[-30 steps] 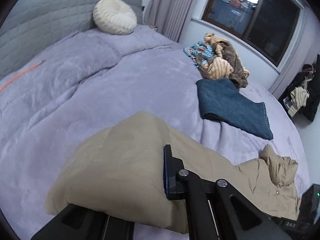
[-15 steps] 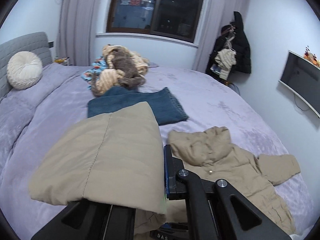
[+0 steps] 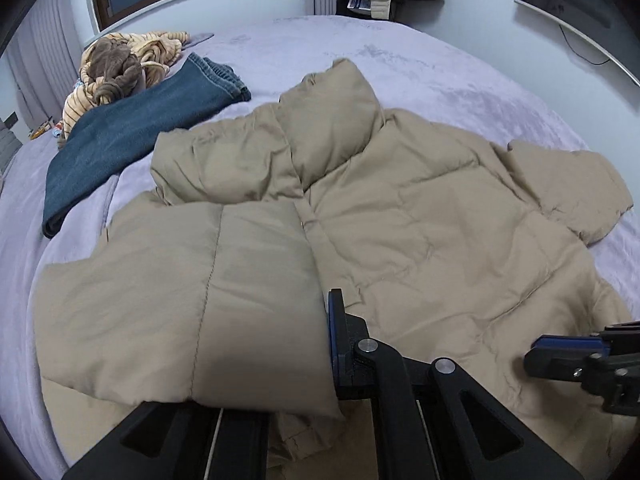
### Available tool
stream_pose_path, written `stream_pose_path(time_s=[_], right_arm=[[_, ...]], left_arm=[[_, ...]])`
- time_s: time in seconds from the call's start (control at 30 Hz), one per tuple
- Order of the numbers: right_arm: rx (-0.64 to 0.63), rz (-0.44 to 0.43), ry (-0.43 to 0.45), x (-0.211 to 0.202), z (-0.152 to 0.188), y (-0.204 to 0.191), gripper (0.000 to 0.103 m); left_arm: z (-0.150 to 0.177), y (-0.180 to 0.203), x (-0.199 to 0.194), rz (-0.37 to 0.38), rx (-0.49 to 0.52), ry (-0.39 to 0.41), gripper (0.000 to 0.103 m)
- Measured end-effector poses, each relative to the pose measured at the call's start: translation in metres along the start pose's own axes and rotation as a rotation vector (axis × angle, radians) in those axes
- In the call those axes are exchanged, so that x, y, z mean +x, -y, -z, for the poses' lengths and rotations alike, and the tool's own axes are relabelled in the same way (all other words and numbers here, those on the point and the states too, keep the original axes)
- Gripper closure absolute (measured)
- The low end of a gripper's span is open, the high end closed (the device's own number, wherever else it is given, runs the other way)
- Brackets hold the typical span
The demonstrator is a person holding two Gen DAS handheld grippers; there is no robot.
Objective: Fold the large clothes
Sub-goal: 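Lay the lifted side over the jacket body and open the left tool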
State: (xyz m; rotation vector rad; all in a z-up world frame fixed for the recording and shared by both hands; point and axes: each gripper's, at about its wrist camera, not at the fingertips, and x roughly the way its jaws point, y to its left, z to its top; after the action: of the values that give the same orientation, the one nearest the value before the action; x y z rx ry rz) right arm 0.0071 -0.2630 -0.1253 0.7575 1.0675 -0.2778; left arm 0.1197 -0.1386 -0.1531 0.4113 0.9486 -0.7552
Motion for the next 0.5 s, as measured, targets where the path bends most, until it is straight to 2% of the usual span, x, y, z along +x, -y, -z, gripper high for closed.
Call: stream_pose_path(time_s=[0.07,0.1,0.13,0.17,0.2,0.27,0.33,0.4,0.43,0.5], right_arm=[[0.010,-0.008,-0.004,0.000,0.001,0.008,0.084],[0.013,-0.015,-0.003,0.000,-0.001,0.013,0.084],[0.015,-0.022,-0.002,0.001,-0.002,0.013,0.084],[0.014,-0.022,0.000,0.003,-0.002,0.012,0.084],[0.010,-0.021,0.003,0.003,-0.006,0.015,0.084],[-0.004,-0.012,0.004,0.005,-0.006,0.014,0.079],[-0.011,-0.013,0.002,0.006,-0.009,0.009,0.065],[-0.032,-0.002,0.002,-0.005,0.003,0.012,0.041],[-0.057,0.007,0.009,-0.006,0.002,0.005,0.036],[-0.126,0.027,0.037,-0.011,0.000,-0.014,0.019]], left_arm=[[0.007,-0.004,0.001,-0.006,-0.011,0.000,0.092],[0.009,-0.005,0.000,0.002,-0.020,0.003,0.065],[0.011,-0.007,0.000,0.010,-0.034,0.006,0.016],[0.013,-0.009,-0.003,-0.001,-0.052,0.024,0.001],[0.016,-0.011,-0.011,-0.032,-0.066,0.067,0.000],[0.017,-0.015,-0.021,-0.033,-0.060,0.071,0.000],[0.022,-0.024,-0.033,-0.024,-0.073,0.063,0.000],[0.029,-0.041,-0.053,-0.032,-0.108,0.085,0.000],[0.033,-0.053,-0.065,-0.052,-0.137,0.104,0.000],[0.044,-0.087,-0.087,-0.073,-0.223,0.132,0.002]])
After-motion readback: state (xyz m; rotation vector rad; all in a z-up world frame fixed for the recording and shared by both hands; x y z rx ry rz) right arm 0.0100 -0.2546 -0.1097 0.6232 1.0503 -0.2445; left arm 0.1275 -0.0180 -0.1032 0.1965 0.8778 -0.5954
